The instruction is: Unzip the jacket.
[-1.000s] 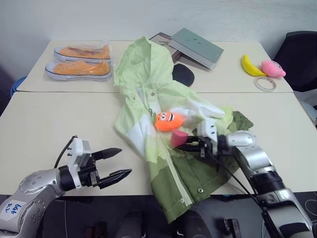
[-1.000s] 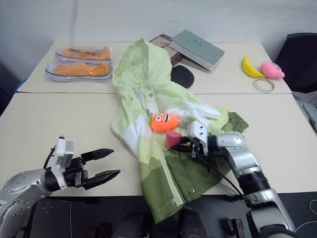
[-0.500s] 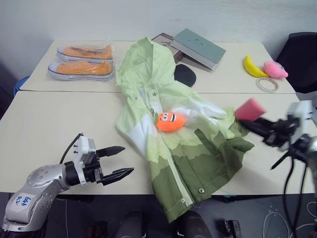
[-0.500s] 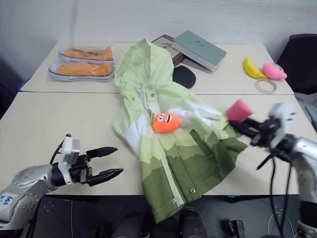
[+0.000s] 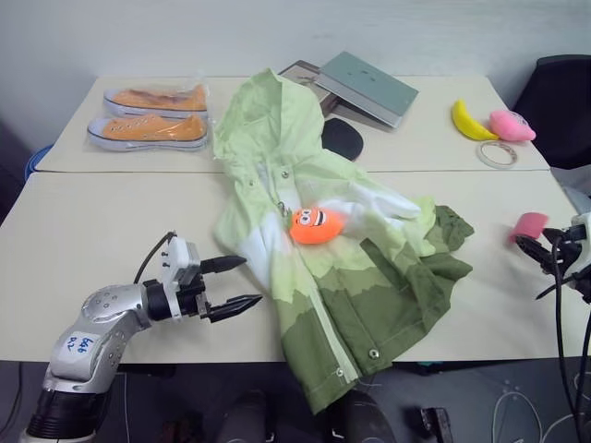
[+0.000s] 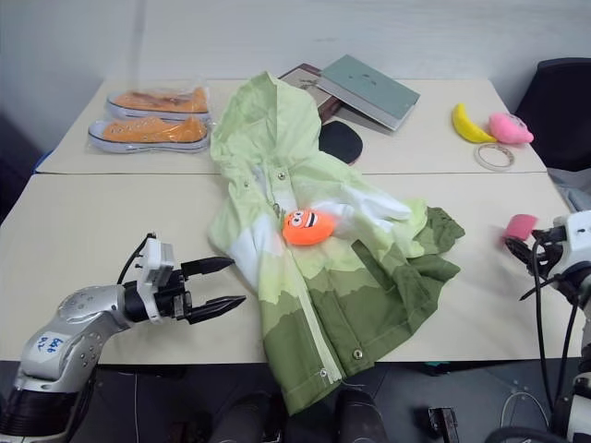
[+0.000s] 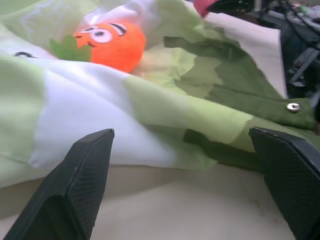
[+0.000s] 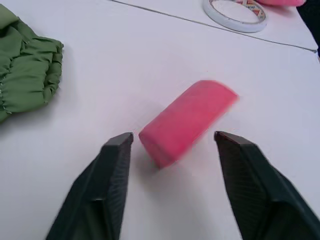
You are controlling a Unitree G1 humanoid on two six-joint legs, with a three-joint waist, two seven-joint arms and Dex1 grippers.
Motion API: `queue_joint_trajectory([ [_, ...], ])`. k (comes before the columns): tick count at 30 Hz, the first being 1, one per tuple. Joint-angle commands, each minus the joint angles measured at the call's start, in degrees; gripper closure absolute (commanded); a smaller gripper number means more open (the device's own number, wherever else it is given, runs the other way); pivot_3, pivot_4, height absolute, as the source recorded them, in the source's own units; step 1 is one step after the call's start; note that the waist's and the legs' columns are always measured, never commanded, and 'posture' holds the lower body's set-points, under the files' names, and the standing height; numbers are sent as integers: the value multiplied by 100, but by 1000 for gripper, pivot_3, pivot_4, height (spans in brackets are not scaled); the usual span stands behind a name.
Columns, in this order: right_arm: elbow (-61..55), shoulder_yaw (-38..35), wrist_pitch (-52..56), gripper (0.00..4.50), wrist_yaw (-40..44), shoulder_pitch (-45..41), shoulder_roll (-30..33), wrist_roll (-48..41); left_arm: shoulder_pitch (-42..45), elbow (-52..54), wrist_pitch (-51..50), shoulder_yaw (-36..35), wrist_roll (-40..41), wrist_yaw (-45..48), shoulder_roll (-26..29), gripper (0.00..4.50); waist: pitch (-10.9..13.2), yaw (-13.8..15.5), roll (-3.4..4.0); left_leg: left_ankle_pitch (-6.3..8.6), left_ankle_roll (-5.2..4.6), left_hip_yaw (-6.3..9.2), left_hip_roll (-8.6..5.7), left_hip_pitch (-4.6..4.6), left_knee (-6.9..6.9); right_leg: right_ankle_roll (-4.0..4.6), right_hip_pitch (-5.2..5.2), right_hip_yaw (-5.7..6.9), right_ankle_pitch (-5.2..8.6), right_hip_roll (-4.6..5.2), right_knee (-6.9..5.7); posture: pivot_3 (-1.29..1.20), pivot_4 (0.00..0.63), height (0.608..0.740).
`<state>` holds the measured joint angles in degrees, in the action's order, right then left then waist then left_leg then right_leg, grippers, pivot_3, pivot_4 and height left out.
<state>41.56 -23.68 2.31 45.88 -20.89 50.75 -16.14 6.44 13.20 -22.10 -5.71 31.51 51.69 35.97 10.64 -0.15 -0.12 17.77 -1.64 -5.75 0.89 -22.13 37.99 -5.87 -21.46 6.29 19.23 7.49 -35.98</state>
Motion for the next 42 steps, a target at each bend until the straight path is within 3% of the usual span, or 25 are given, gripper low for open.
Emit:
queue_joint_trajectory([
  [1,-886,-539,-234,518,122,521,36,-394,-37,-30,237,-223,-203,-394,-155,0,0,36,0,0,-1,4,-2,-1,1,-1,1,1,-1,3,1,0,150,740],
  [3,-1836,-960,-547,39,320,875,-150,-879,-65,-136,534,-430,-384,-516,-144,0,0,35,0,-1,-5,5,-4,-7,1,-12,2,0,-6,4,3,0,150,740],
  [5,-3045,-1010,-584,39,661,1335,-270,-1230,-15,-529,1082,-525,-893,-566,84,0,2,25,4,-2,-6,6,-4,-5,1,-15,2,-2,-8,4,12,0,150,740],
  [10,-5939,-378,137,39,477,2373,-757,-1865,641,-1798,2184,-180,-1817,-388,514,0,1,16,6,0,10,9,9,5,-11,-13,-2,-1,-7,-8,6,0,150,740],
  [12,-6753,256,-10,39,503,2826,-1063,-1656,1393,-2563,2851,313,-2329,-210,447,0,0,90,5,2,8,10,4,2,-11,-14,-2,-2,-8,-1,5,0,150,740],
  [17,-6803,839,-204,39,504,3037,-1435,-1313,3278,-4763,4136,1227,-3255,-92,-160,0,0,273,-7,7,-30,10,-39,-15,7,-34,-2,21,-19,0,-1,0,150,740],
  [23,-6484,826,-268,39,611,2815,-1362,-1233,4705,-7187,5278,1882,-4137,-206,-592,0,-3,172,-26,14,-82,-25,-74,-22,13,-87,-3,28,-49,14,18,0,150,740],
  [26,-6484,746,-159,0,617,2836,-1386,-1373,5236,-8031,5162,1878,-4272,-539,-892,486,-3,172,-28,12,-86,-22,-76,-21,15,-89,0,33,-50,15,17,0,150,740],
  [28,-6537,756,-136,0,622,2921,-1374,-1347,5305,-8285,5271,1979,-4398,-347,-1043,1130,-4,170,-30,8,-90,-22,-76,-20,16,-94,0,32,-52,18,14,0,150,740],
  [34,-6904,900,392,0,734,3518,-1044,-1296,4767,-8224,4863,1765,-4005,871,-1131,3106,-17,154,-37,8,-93,-18,-79,-15,19,-95,8,31,-53,25,11,0,150,740],
  [38,-7109,746,922,0,667,3791,-922,-1615,3438,-6532,4009,1492,-3276,1710,-729,4419,-43,50,-23,13,-86,-17,-72,-5,15,-95,10,25,-53,22,12,0,150,740],
  [42,-7029,307,1494,0,374,4040,-741,-1596,1598,-3642,2630,1331,-2629,1755,-108,4463,-57,-57,-8,22,-71,-11,-47,17,13,-94,35,19,-52,26,23,0,150,740],
])
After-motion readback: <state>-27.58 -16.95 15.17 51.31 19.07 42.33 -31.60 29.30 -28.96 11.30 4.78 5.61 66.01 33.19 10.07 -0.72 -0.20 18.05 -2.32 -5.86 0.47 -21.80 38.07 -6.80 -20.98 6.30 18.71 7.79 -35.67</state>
